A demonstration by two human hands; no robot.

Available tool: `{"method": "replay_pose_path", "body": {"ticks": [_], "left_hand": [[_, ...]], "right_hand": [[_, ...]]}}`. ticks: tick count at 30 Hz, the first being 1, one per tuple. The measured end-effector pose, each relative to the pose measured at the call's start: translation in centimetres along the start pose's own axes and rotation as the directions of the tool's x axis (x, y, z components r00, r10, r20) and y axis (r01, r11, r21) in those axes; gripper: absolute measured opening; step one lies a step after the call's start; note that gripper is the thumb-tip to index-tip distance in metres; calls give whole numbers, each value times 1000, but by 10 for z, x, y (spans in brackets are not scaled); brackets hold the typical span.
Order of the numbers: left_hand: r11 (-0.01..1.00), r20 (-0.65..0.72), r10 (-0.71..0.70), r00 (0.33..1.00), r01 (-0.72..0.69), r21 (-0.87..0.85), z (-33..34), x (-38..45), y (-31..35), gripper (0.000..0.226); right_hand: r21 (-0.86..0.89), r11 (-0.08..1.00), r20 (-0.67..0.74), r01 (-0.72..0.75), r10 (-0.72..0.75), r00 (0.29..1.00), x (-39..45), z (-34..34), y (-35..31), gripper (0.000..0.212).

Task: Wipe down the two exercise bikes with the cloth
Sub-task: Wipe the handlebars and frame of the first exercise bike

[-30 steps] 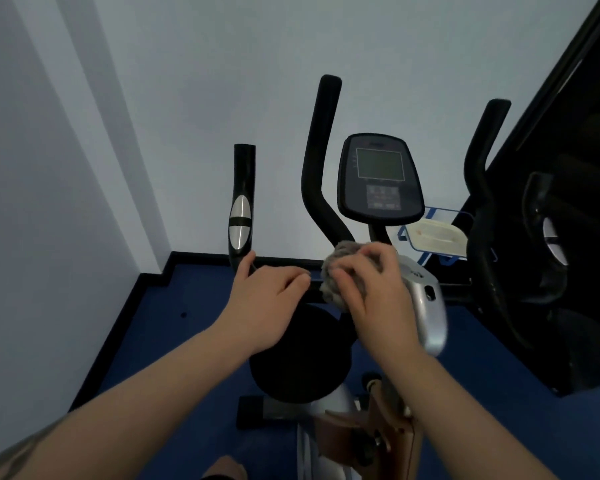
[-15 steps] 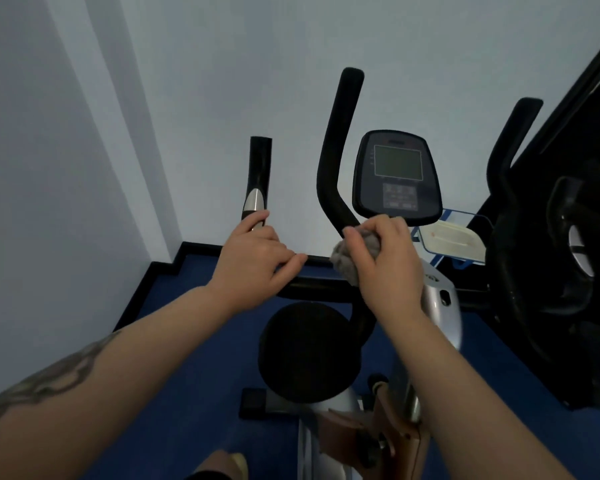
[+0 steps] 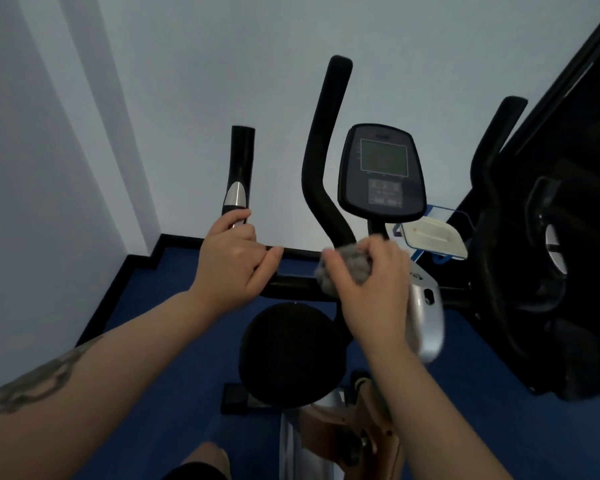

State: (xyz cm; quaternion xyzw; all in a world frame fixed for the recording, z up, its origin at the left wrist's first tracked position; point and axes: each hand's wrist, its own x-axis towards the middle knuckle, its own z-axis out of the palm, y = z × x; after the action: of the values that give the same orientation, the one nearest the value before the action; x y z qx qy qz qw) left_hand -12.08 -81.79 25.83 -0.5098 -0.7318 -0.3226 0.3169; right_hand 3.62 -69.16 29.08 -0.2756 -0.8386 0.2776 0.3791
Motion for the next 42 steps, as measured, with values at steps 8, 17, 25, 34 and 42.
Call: {"method": "replay_pose_path", "body": {"ticks": [8,17,25,34,42], "left_hand": [[1000,-21,20,1000,-19,20,3,-1,-2,52],[999,-41,32,999,-31,20,5,-2,-4,52],[999,-46,33,998,-34,-11,6,-3,-4,50],[998,-22,63,998,-63,3,3,-2,-5,51],[999,-11,35,999,-35,-2,2,-2,-5,51]], "right_hand": [[103,994,27,-29,26,999,29,9,-4,25],[88,996,2,0,0,1000,39,7,-7,22],[15,997,14,78,-79,997,1,-1,1,20],[49,999,1,18,-18,1000,-6,0,1,19],[-19,999,-38,-37,36,999,39,13,-11,21]]}}
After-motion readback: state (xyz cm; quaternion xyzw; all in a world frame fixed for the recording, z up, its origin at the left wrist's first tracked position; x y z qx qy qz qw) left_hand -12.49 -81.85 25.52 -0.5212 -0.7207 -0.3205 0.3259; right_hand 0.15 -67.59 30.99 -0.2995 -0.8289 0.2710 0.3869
